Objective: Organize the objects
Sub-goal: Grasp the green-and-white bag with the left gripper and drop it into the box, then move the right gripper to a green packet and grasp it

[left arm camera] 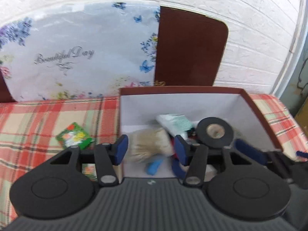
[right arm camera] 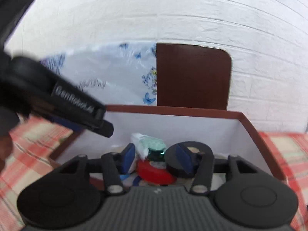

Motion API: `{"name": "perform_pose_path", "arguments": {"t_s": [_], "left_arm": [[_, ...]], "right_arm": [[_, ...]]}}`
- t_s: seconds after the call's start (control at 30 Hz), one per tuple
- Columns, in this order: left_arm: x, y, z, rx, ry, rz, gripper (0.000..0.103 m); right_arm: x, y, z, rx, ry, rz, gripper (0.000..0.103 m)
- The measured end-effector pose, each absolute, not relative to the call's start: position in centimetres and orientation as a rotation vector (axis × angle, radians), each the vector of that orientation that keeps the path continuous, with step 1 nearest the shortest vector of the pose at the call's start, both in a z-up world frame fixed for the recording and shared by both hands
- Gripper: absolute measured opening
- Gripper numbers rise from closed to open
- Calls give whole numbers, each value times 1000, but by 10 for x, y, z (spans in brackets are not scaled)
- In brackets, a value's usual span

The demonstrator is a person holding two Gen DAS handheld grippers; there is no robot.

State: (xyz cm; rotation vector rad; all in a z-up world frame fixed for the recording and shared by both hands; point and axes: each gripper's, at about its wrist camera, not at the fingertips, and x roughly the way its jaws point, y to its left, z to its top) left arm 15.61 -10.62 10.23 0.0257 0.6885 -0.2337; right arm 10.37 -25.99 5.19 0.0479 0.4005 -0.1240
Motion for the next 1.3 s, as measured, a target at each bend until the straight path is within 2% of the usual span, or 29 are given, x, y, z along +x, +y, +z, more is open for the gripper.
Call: {"name": "perform_pose_path", "arguments": {"t_s": [0.27,0.33,0.6,0.97,1.07,1.2,1.3], "left_arm": [[115,-95,95,85,688,-201,56],[102,-89,97,90,674,-190,60],[64,-71,90,81,691,-177,61],[37,-58,87,97,695,-182,66],[33,-56,89,99,681,-184,73],[32,-54,90,94,675,-189,75],[31,-53,88,93,683,-195,78]], "right_arm": [[41,-261,66,135,334,-188,55],[29,-260,70,152,333,-187,56],[-15,-251,64,210,371,-190,58],[-36,-238,82,226,331,-182,63],[-40,-236,87,228,315,-189,64],[-44,-235,89,249,301,-209,66],[-45,-236,87,269,306,-219,76]]}}
